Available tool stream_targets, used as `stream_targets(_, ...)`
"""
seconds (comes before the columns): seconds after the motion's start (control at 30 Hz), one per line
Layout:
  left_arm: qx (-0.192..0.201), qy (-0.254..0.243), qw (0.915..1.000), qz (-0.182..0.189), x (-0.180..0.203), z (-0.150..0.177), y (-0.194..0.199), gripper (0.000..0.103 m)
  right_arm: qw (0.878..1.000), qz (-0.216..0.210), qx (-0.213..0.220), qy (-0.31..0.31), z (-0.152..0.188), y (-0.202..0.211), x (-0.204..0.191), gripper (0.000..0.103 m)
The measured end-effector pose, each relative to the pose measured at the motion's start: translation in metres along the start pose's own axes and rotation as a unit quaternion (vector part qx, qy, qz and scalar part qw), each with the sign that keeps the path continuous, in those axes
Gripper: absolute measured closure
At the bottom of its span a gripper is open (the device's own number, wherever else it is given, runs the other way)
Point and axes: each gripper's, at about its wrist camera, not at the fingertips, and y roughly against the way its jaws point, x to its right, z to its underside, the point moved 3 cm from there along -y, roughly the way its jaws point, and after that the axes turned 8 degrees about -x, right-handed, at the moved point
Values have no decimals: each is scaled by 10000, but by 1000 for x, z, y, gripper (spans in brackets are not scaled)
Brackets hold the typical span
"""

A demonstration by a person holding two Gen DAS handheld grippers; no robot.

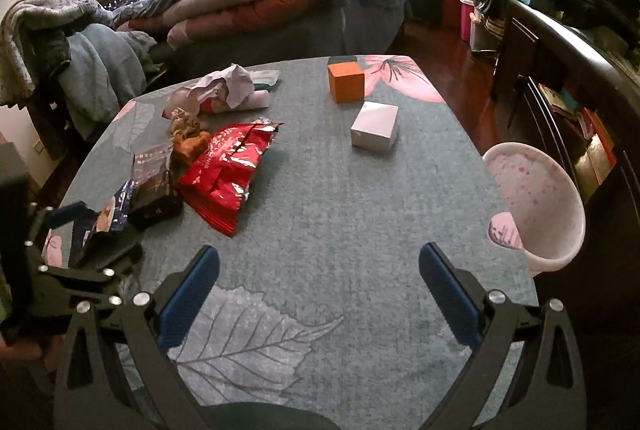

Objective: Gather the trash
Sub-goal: 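Grasp the blue snack bag with left tool while right tool grasps red chip bag, then carry both bags over the pink wastebasket and open both tools to drop them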

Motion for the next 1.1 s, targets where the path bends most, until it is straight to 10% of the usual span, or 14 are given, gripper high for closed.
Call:
stream_targets(0.17, -86, 367, 9983, 436, -21, -4, -14, 4, 10000, 6, 49, 84, -1, 3, -4, 4)
stream_targets(0.6, 381, 1186, 9777, 1688, -41, 0, -3, 90, 9987, -415, -112, 283, -12, -4, -31, 4)
stream_targets(0.87, 1061, 1913, 9549, 2007, -65, 9, 28, 95, 9959, -879, -162, 155, -32, -15, -44, 6)
stream_targets(1.1, 1351, 2018, 9515, 1889, -67, 11, 53, 95, 9912, -1026, -787, -292, -58, -70, -51, 25)
